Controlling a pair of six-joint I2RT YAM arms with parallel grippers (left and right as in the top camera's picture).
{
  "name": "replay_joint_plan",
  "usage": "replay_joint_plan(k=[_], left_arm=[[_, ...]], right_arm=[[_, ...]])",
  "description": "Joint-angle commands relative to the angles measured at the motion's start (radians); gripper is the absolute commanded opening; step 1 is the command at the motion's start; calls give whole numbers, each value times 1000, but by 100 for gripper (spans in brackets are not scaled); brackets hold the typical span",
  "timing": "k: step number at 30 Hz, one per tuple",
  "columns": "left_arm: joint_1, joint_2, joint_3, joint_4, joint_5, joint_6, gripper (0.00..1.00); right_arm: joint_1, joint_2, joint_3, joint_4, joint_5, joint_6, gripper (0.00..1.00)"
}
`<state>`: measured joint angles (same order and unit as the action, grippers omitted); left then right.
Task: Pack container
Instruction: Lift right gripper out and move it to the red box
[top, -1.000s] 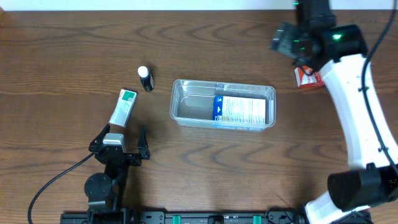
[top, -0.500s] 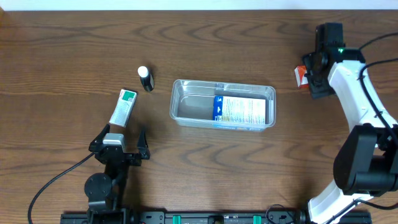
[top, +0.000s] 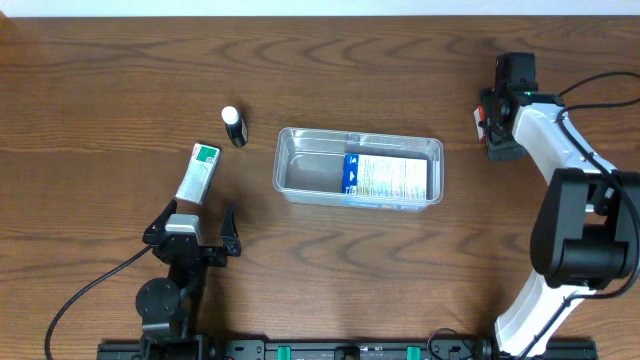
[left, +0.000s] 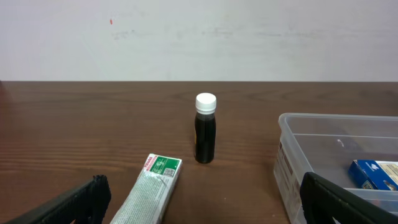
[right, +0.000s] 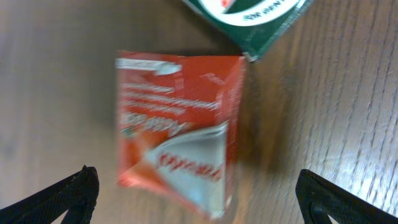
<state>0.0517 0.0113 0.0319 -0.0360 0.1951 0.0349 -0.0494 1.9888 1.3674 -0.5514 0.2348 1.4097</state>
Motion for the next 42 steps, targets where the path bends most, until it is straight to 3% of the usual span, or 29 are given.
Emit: replay_joint_plan(k=[1,10,13,16,20,27,34,42], left_arm=[[6,-1,-28,-14,0,17,98],[6,-1,-28,-14,0,17,98],[6,-1,-28,-14,0,17,98],[6,-1,-28,-14,0,17,98],[6,-1,-28,-14,0,17,98],[6,-1,-28,-15,-1,17,98],[6,-1,-28,-15,0,17,98],[6,-1,-28,-14,0,17,98]], right_arm=[[-25,24,-7,10,8,18,99],[-55,27,-7,46,12,-11,93],[-56,27,-6,46,11,-82,89],[-48,13,12,16,-35,-190,93],[-16,-58,85,-151,57,-230,99],[-20,-144,389,-422,176,-315,99],[-100,-98,480,-419,8,-323,99],[-166,102,480,-493,-158,-416,99]])
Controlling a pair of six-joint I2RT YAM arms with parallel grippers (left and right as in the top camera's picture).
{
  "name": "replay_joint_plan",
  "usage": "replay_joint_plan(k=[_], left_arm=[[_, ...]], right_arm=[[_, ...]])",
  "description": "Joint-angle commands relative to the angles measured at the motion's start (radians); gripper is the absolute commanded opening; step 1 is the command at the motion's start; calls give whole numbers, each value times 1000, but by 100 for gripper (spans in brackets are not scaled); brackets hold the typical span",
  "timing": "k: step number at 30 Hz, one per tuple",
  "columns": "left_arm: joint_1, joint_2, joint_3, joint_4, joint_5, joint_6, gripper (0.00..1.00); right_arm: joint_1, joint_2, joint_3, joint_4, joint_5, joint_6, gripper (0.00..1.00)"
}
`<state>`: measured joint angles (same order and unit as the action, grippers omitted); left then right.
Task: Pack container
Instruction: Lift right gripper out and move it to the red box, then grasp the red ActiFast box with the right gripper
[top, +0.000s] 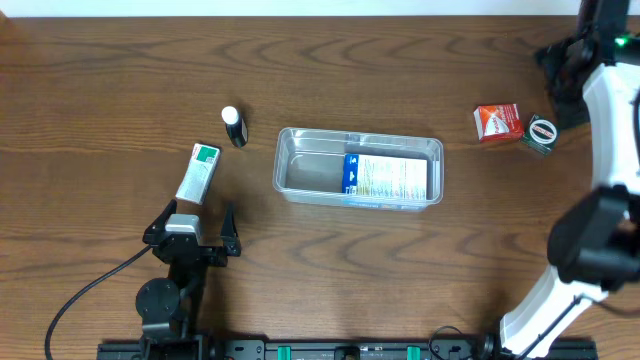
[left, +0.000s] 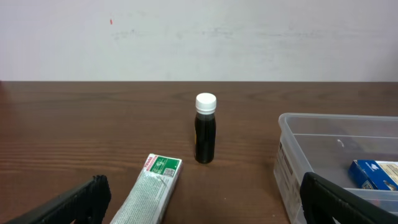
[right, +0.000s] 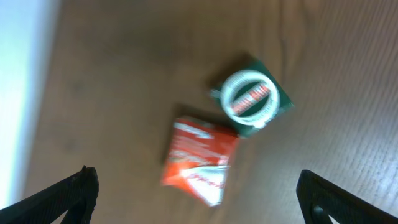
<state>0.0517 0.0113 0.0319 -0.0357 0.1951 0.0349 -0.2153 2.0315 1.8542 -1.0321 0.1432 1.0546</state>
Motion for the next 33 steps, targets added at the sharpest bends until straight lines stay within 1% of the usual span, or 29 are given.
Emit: replay_joint_plan(k=[1,6,15,22,33], left_arm=[[6,-1,-28,-15,0,17,98],[6,-1,-28,-15,0,17,98],[6,-1,-28,-15,0,17,98],[6,-1,-28,-15,-1,17,98],[6,-1,-28,-15,0,17,98]], right_arm=[[5,83,-7,-13,-65,-73,99],[27,159,-7,-16,-65,-84,99],[68,209,-7,29,-58,-71,99],[79,275,-7,18,-66,-60,99],[89,287,-7,45,-69,-59,99]])
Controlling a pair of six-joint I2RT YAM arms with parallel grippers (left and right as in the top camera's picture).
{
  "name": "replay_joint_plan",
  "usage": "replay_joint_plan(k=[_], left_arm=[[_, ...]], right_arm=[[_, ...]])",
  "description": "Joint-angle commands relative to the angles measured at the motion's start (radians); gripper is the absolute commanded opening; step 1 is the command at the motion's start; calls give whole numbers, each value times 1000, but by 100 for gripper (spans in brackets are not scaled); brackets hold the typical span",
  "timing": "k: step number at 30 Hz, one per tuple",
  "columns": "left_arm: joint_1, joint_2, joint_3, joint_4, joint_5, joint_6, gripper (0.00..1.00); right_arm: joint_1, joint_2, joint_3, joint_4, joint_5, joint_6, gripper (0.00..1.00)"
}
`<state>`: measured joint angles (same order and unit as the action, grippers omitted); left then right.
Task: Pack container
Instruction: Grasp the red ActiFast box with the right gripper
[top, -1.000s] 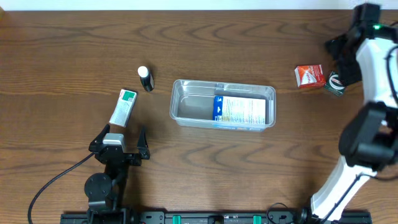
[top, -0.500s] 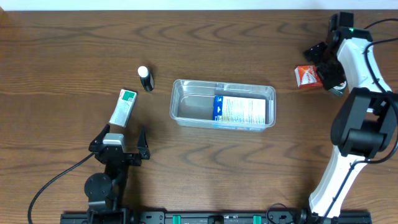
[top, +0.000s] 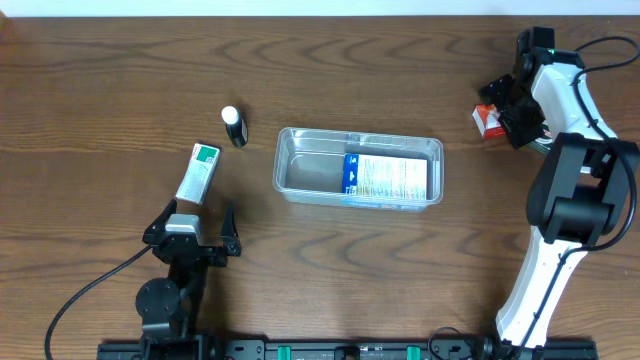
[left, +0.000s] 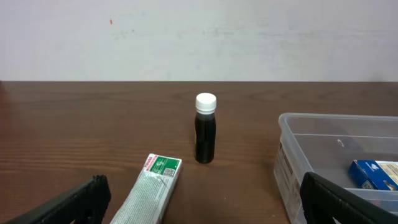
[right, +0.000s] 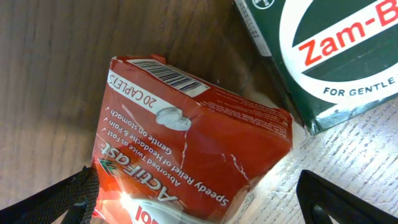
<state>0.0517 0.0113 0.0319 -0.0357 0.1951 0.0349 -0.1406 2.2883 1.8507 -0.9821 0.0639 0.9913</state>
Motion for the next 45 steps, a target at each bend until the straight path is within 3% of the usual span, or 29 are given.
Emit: replay_joint_plan(k=[1,10,22,35,45], left_arm=[[6,-1,-28,-15,0,17,98],[6,-1,-28,-15,0,17,98],[6,-1,-28,-15,0,17,98],[6,-1,-28,-15,0,17,98],[6,-1,-28,-15,0,17,98]], right_arm=[[15,32,-3,-3,11,-7,99],[21,35,-3,-15,13,-251,99],[23,35,-3,-64,-206,-332,99],[27,35,-4,94,-190,-330,92],[44,43,-8,113,-115,-176,90]])
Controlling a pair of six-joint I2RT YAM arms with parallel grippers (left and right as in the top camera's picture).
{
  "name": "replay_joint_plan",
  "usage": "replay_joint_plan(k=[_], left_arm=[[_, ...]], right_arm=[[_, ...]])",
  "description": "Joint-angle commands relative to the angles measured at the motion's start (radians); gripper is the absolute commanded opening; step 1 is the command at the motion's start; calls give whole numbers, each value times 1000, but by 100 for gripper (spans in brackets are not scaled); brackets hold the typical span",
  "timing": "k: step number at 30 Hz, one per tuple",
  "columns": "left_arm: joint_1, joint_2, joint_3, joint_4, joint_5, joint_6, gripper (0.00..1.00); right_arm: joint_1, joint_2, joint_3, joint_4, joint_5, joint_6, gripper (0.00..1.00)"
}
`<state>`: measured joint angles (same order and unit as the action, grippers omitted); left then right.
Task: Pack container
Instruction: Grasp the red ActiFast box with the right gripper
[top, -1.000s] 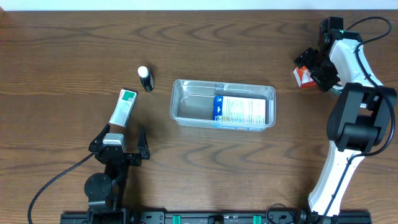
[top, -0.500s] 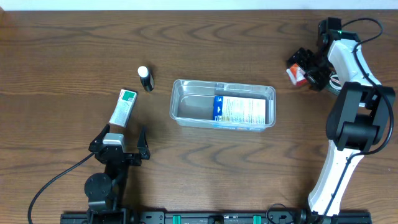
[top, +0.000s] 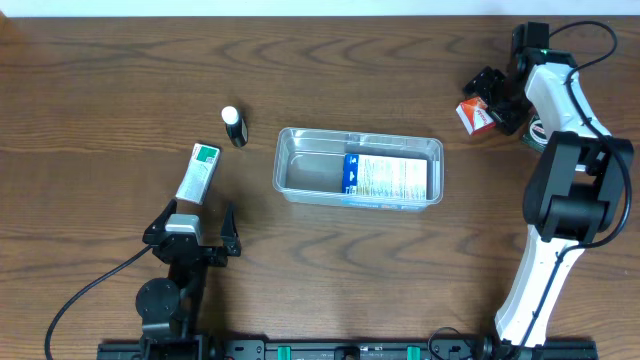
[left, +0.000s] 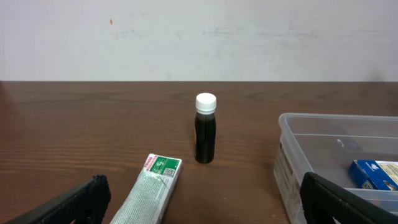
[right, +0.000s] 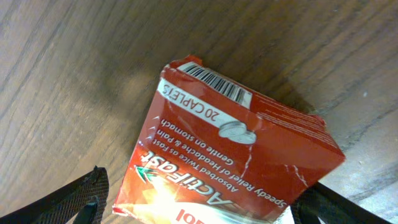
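Note:
The clear plastic container (top: 290, 135) sits mid-table with a blue-and-white box (top: 385, 178) lying in its right half. At the far right my right gripper (top: 487, 103) is shut on the crumpled red ActiFast box (top: 474, 115). In the right wrist view the red box (right: 236, 162) fills the span between the fingers of that gripper (right: 199, 211), tilted over the wood. On the left stand a black bottle with a white cap (top: 234, 127) and a green-and-white carton (top: 198, 172). My left gripper (top: 190, 232) rests open behind the carton.
A dark green Zam-Buk box (top: 533, 130) lies just right of the right gripper, partly under the arm. In the left wrist view the bottle (left: 205, 129) stands ahead, the carton (left: 155, 190) at lower left and the container wall (left: 292, 155) at right.
My right gripper's fingers have shut on the red box. Box and gripper now sit slightly further left and turned, away from the green box. The left arm has not moved.
My right gripper was open low over the red box, then high at the table's far right corner with both boxes in view. It was then back low, open around the red box. Now it holds the box. The left arm and container stayed unchanged.

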<state>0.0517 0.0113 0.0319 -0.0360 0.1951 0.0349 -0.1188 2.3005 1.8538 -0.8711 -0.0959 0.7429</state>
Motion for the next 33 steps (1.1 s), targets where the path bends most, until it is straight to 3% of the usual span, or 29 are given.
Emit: replay_joint_plan(k=[1,9,16,20,25,33], left_arm=[[6,-1,-28,-14,0,17,98],[6,-1,-28,-14,0,17,98],[6,-1,-28,-14,0,17,98],[6,-1,-28,-14,0,17,98],[6,-1,-28,-14,0,17,98],[6,-1,-28,-15,0,17,98]], right_arm=[[27,37,-11,8,49,84,91],[48,66,-11,11,68,109,85],[39,66,-10,-21,92,102,68],[2,62,-7,-32,33,-21,61],[-32,60,16,-87,-76,-137,46],[-48,60,198,-311,-90,-282,48]])
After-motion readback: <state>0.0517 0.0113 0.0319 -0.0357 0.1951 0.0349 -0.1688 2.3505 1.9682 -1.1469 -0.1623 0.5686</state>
